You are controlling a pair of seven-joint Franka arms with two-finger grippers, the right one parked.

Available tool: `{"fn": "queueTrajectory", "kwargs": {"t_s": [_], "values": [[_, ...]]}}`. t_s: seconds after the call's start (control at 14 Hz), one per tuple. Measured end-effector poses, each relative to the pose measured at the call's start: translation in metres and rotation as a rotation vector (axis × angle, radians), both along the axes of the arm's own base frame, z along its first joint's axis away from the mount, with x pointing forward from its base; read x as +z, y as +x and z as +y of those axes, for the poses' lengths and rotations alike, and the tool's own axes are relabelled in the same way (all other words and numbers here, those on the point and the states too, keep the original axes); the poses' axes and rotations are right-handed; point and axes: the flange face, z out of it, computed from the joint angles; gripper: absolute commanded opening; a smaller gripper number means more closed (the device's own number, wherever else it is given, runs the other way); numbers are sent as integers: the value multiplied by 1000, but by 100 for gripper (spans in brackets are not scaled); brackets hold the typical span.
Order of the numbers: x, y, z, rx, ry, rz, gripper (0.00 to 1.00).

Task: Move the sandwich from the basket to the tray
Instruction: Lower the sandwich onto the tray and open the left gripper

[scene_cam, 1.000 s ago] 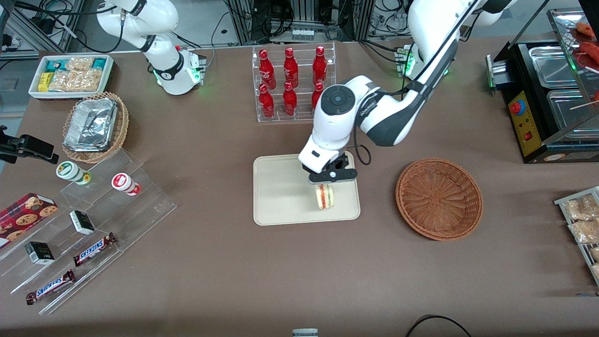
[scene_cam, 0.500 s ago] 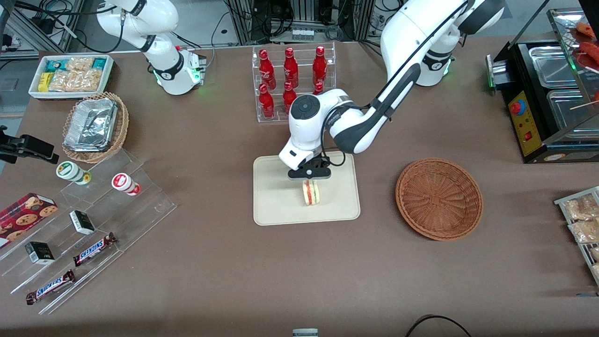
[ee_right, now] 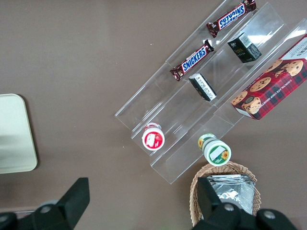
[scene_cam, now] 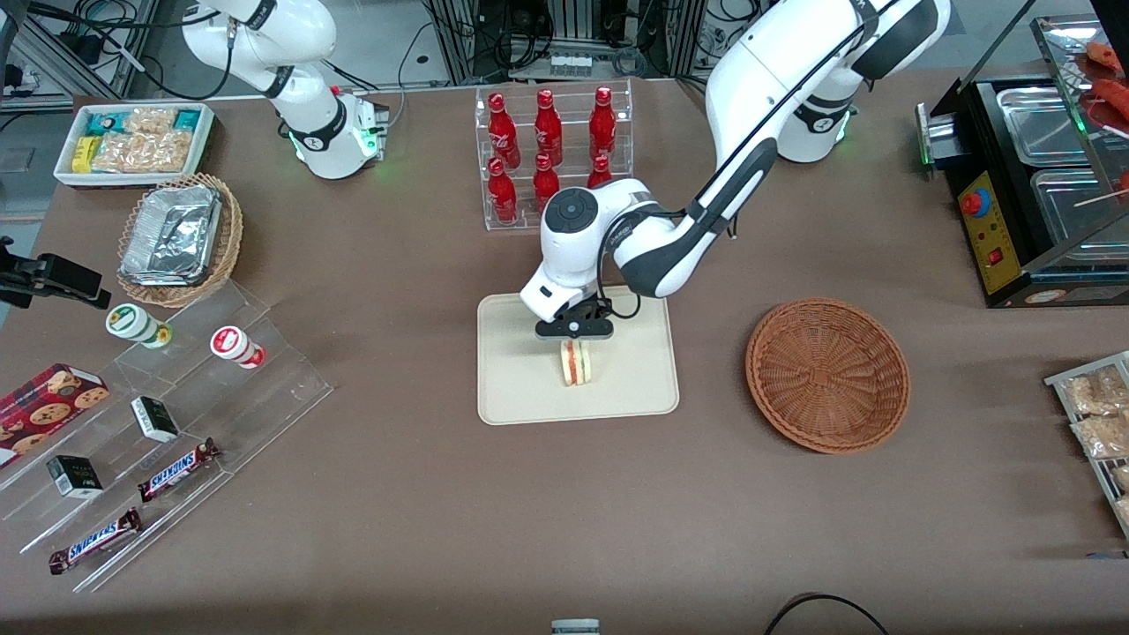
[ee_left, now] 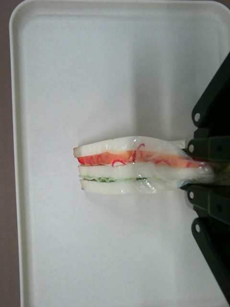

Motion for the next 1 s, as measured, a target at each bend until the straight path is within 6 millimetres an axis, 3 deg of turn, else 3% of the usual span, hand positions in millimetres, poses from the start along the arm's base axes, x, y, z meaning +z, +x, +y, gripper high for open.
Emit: {"fn": "queueTrajectory", "kwargs": {"t_s": [0.29, 0.5, 0.64, 0.79, 1.0], "values": [[0, 1, 0, 2, -1, -1, 100], [22, 12, 1, 17, -2, -27, 100], [62, 25, 9, 46, 26, -53, 100], [118, 39, 26, 97, 33, -88, 100], [196, 45, 66, 185, 90, -106, 100]]}}
